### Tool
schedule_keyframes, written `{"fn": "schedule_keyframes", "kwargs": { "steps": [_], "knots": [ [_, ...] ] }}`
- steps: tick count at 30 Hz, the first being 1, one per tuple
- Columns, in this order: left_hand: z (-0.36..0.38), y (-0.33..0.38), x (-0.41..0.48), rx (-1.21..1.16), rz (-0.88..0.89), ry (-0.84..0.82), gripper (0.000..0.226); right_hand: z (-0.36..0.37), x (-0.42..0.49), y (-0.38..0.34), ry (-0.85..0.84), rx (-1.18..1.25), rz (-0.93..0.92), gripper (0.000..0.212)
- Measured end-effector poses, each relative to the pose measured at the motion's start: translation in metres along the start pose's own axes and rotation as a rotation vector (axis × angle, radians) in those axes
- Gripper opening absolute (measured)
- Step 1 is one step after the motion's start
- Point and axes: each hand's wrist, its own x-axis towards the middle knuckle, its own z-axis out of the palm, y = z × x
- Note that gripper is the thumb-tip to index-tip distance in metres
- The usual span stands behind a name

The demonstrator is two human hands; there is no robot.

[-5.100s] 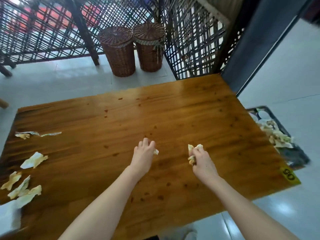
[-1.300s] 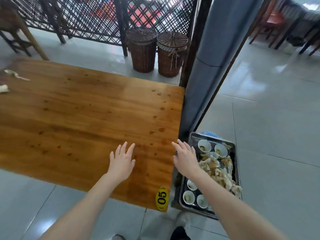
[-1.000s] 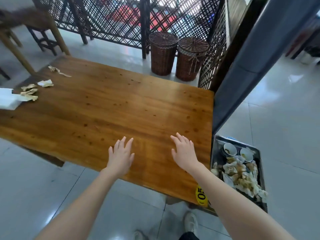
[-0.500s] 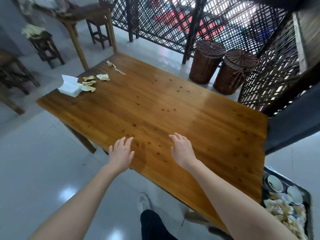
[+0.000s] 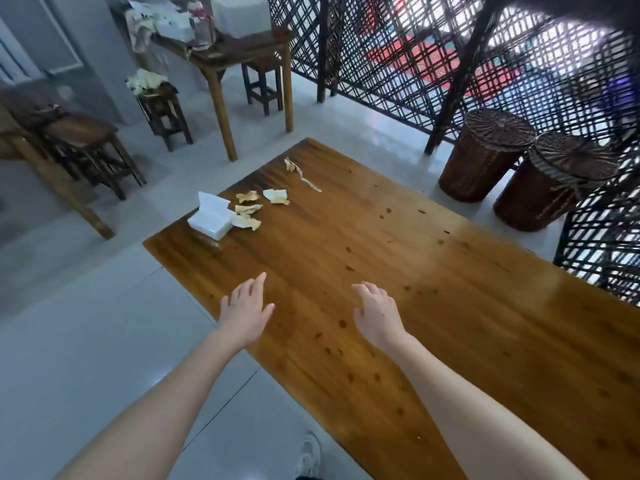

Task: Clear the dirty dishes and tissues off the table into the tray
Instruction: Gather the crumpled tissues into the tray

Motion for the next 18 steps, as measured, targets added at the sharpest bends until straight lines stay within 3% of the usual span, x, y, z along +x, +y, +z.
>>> {"fn": "schedule_keyframes", "kwargs": {
  "steps": [12, 18],
  "knots": [
    [-0.043, -0.055, 0.104, 0.010, -0.005, -0.050, 0.064, -0.002, 0.101, -0.036, 0.049, 0.010, 0.063, 0.049],
    [-0.070, -0.081, 0.189, 0.105, 0.124, -0.021, 0.061, 0.012, 0.161, -0.069, 0.085, 0.041, 0.191, 0.052]
  ]
}}
